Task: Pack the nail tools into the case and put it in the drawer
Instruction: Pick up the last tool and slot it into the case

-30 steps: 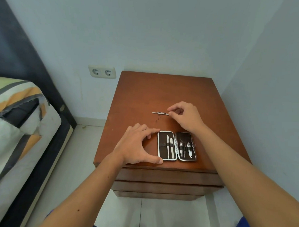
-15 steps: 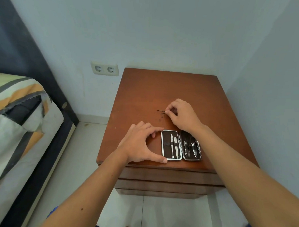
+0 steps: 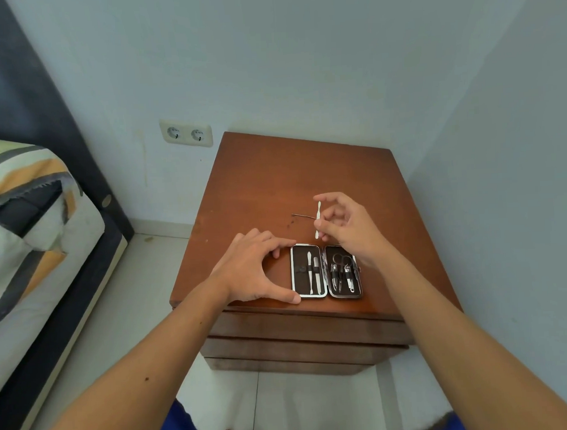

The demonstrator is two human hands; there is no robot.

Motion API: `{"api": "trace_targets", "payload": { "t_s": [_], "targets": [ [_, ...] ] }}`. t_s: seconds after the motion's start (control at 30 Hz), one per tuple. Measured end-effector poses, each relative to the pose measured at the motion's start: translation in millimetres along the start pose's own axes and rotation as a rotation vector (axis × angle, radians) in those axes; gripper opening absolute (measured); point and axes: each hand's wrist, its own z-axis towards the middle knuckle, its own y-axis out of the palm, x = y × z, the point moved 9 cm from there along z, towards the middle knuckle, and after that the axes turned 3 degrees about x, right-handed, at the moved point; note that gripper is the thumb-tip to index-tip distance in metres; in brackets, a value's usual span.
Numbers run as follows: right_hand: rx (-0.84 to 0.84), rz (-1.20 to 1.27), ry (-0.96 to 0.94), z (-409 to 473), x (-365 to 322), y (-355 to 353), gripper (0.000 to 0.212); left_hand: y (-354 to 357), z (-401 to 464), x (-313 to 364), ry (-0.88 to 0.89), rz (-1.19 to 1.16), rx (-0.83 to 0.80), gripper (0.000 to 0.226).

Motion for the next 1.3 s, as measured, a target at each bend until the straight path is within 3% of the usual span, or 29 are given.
{"api": "trace_targets", "payload": {
  "t_s": [0.3,0.4,0.93,1.3],
  "targets": [
    [-0.040,-0.070,0.014,-25,10,16,0.038,-1,-1,0,-0.004,-0.026,0.023,0.108],
    [-0.028,-0.061,-0.014,-26,6,19,0.049,-1,-1,0,-0.003,-0.029,0.034,0.108],
    [-0.004,-0.195,-0.051,-29,12,25,0.034,-1,-3,-2,-0.010,-0.066,0.057,0.103],
    [-0.137,-0.569,-0.159,-31,0,32,0.049,-1,-2,-3,-0.014,-0.059,0.049,0.102]
  ]
}}
